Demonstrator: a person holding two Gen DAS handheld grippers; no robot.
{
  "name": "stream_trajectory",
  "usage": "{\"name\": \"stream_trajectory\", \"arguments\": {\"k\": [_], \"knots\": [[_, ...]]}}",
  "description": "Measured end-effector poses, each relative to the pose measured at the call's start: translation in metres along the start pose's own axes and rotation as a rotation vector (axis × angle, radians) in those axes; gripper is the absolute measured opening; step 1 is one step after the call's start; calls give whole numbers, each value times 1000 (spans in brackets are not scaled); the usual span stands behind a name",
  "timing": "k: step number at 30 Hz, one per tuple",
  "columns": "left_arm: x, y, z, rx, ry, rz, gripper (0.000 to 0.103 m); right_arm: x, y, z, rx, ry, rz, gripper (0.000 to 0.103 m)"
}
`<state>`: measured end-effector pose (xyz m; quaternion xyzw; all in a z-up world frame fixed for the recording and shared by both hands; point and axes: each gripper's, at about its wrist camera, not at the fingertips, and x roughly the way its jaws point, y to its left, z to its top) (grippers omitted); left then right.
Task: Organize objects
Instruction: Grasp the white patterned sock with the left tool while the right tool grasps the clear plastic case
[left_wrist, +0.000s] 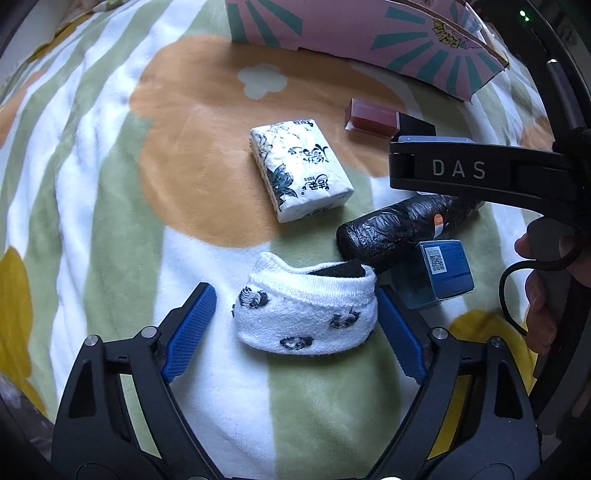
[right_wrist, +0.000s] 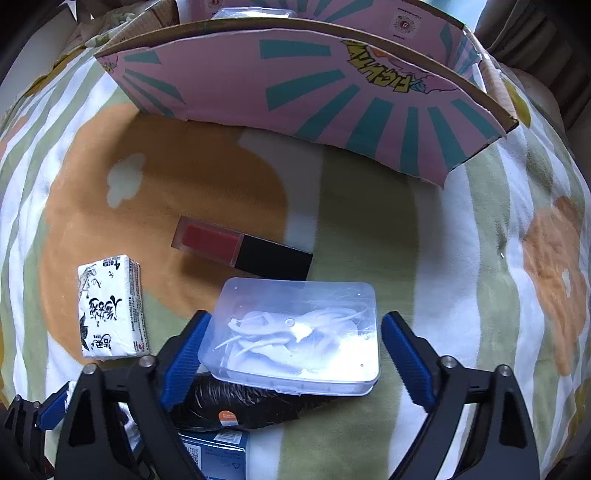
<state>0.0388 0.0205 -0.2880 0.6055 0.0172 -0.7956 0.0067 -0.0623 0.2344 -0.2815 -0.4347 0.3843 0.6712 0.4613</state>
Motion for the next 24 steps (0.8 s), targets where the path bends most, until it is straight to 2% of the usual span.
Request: {"name": "stream_trajectory", "arguments": {"k": [2,6,14,24], "knots": [[1,-2,0,5,2,-18,68,-1,-1,0,4,0,2,82],[3,-10,0,39,2,8,66,-2,-5,-1,11,-1,9,82],[3,-7,-1,26,0,-12,65,-14,-12,-1,20,-11,15,81],[-31,2,3,26,-31,-11,65,-70,-25,13,39,-62,20,81]]}}
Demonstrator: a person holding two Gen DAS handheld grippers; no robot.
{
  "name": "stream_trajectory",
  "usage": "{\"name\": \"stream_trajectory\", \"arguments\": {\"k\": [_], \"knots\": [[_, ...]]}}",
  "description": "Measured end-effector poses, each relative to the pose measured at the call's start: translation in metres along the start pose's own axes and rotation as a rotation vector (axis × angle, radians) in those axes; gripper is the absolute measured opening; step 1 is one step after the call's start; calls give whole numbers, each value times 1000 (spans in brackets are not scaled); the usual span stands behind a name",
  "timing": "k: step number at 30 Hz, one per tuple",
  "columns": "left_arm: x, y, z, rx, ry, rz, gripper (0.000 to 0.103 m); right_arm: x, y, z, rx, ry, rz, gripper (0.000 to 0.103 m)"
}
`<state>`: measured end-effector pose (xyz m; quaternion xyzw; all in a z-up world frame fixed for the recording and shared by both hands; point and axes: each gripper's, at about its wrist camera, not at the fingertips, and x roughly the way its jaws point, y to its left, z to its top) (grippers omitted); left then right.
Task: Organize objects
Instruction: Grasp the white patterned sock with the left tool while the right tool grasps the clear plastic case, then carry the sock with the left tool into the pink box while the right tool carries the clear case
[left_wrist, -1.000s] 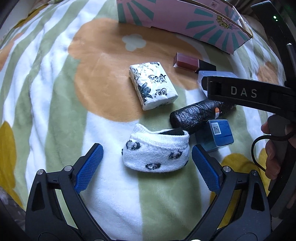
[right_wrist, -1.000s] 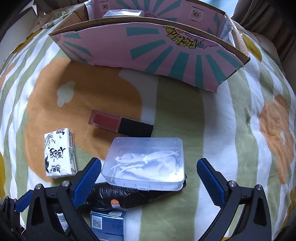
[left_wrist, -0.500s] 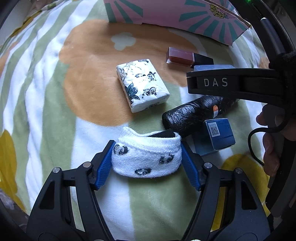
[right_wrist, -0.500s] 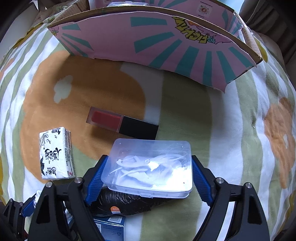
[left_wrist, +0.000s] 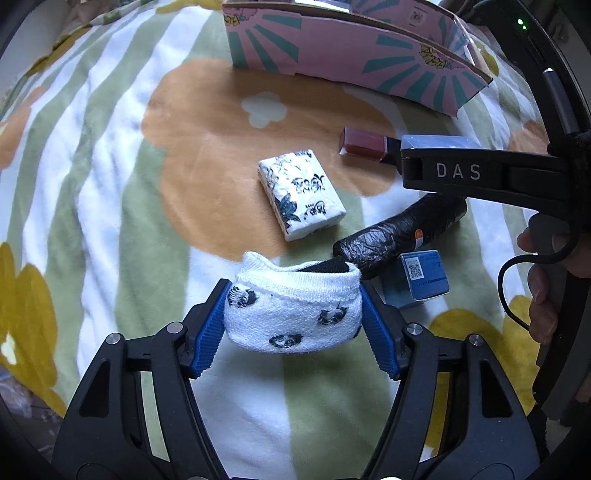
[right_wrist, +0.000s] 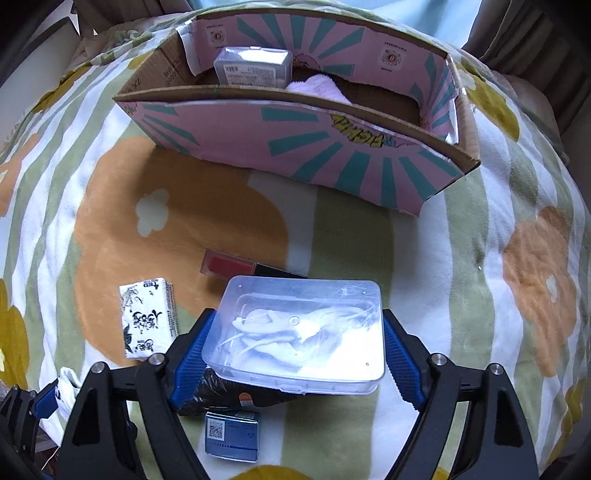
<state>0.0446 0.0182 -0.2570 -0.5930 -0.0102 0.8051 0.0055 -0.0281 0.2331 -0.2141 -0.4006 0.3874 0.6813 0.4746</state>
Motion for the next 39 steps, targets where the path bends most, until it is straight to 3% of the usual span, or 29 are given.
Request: {"name": "stream_trajectory", "arguments": {"k": [9,22,28,39], "knots": [[-73,21,43,-15,-70,-3,65,-80,14,28,21,-105,0,81],[-187,30,99,48,-183,-9,65,-188,10,18,106,-224,3,81],[-216,27,108,80,-212,-37,65,-209,13,-1,135,-273,-17,81],[-220,14,114,136,-233,-62,65,-212,3,-7,208,-283,-24,81]]}}
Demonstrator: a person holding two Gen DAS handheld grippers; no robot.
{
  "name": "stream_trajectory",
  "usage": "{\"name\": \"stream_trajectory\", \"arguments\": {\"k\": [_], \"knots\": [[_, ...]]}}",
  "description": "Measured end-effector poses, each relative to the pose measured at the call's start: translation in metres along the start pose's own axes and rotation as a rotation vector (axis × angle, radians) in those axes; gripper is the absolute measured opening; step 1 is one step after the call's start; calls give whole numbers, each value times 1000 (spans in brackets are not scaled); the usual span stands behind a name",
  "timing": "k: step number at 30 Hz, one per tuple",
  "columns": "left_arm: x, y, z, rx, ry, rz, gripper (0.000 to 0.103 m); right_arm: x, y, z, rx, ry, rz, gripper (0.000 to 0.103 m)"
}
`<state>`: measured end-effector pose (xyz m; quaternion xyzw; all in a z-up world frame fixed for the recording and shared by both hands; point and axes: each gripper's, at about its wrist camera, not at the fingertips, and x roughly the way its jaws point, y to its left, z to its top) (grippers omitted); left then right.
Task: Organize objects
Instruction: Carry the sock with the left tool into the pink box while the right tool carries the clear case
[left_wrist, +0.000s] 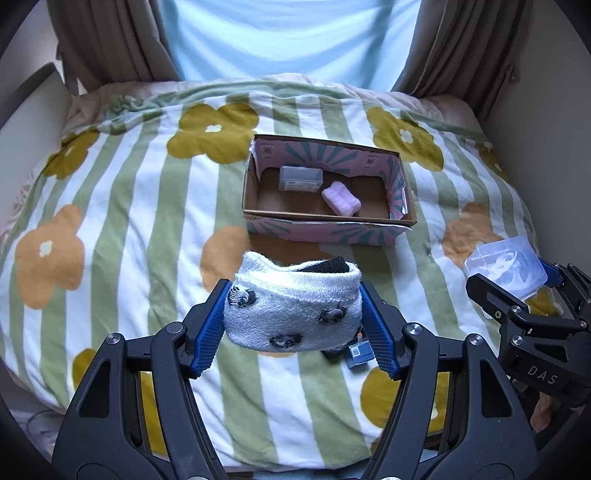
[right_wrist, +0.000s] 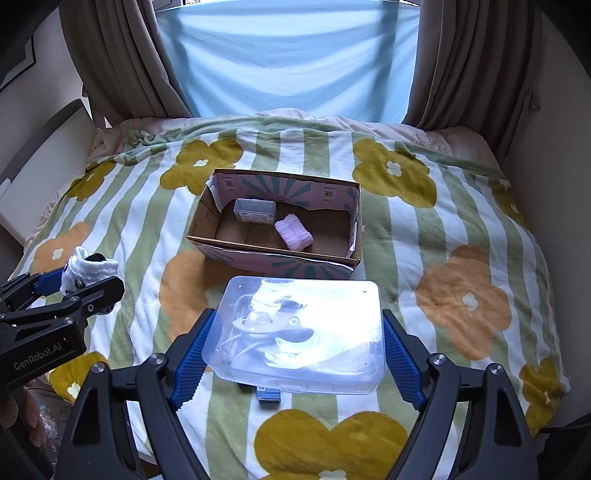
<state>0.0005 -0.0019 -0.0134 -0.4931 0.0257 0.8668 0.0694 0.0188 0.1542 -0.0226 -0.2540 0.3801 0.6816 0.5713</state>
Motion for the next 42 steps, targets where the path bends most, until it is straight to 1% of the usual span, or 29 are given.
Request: {"name": "stream_trajectory", "arguments": {"k": [6,11,17,22,27,31,34,38,42], "knots": [[0,-4,13,13,-6,-13,65,3,-6,12,31,-10,-8,81],[7,-6,32,19,-6,-21,65,12,-11,34,44,-23,-18,81],[23,-9,73,26,-18,-31,65,36,-18,74,34,-38,-17,81],[50,-11,113,30,-17,-30,65,72,-27,112,45,-23,4,81],[97,-12,145,23,32,-30,65,123,-37,144,73,21,20,81],[145,-10,161,14,90,-22,65,178,-42,161,91,89,27,81],[183,-9,167,-3,136,-18,65,222,-47,165,115,154,40,81],[236,-8,167,4,206,-7,65,273,-53,162,152,244,56,81],[281,-8,160,14,285,0,65,308,-54,157,189,301,66,81]]}}
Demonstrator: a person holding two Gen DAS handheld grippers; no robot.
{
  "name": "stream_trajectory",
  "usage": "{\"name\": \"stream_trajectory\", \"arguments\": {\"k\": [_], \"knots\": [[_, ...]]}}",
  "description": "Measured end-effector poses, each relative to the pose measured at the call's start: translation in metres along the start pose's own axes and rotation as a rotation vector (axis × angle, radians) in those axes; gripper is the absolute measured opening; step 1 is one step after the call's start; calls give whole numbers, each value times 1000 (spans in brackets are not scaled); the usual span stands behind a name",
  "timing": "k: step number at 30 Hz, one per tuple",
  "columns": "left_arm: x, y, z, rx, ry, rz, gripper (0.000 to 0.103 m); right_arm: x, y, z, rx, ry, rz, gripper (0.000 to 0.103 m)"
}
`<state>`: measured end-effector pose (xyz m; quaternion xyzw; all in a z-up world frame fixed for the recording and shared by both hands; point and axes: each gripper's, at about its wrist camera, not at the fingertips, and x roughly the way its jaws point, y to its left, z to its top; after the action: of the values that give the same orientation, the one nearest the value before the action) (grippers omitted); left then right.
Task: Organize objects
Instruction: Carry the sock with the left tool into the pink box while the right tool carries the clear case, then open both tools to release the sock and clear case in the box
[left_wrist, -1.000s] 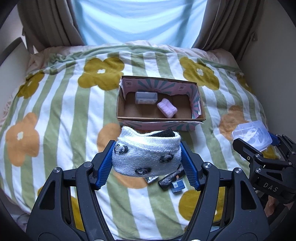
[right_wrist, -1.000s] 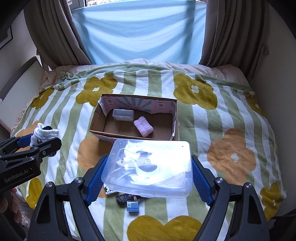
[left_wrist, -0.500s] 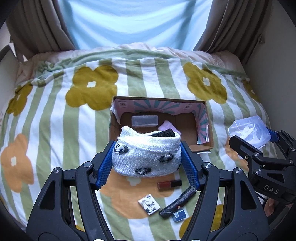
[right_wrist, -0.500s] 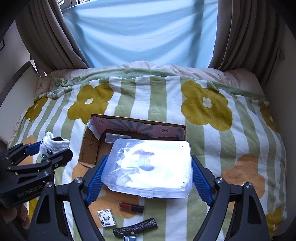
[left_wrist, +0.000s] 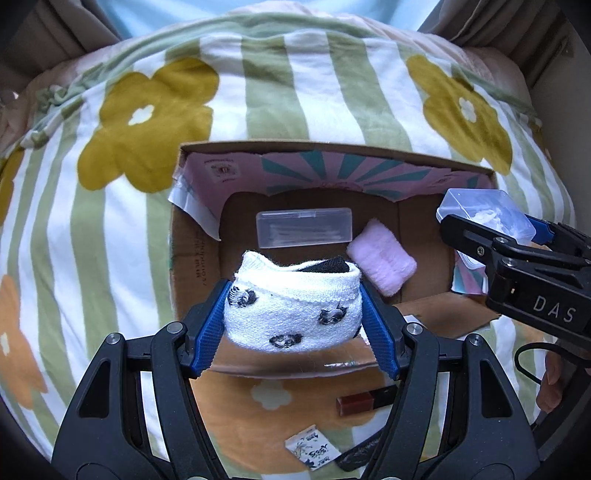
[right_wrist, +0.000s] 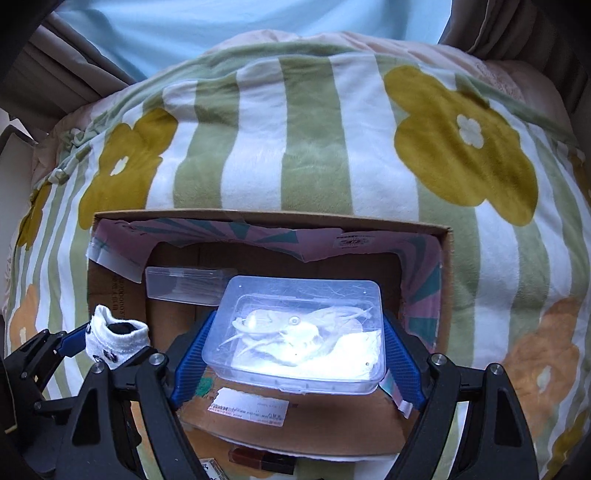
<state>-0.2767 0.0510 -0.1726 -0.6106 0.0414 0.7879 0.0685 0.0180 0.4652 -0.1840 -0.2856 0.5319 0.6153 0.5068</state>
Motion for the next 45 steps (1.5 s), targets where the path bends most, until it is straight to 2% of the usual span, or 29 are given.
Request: {"name": "stream_trajectory", "arguments": {"k": [4,5,8,18,19,20,22,23,24,36,45], "knots": [[33,2,-1,-7,56,10,65,20,0,7,26,22,6,81],[40,2,-2,-6,67,10,65,26,4,8,105,-6,-18,81],[55,3,-2,-2,89,11,65,32,4,11,117,-11,-17,81],[72,7,-2,9,113,20,65,47,-1,21,161,4,-31,82],[73,7,-2,10,115,14,65,49,-2,22,164,10,-34,83],[72,7,-2,10,113,2,65,50,-2,23,170,10,-30,90],[70,7,-1,12,94,-11,72,50,-4,23,187,-7,1,102],[68,7,-1,16,83,-6,94,49,-5,23,192,-13,0,102],[66,7,0,17,75,0,103,49,-5,23,194,-16,-2,102],[58,1,-4,32,79,-23,103,41,0,20,166,-7,-16,102],[25,-6,-1,48,36,-34,103,-14,15,13,130,-65,-30,102]]}}
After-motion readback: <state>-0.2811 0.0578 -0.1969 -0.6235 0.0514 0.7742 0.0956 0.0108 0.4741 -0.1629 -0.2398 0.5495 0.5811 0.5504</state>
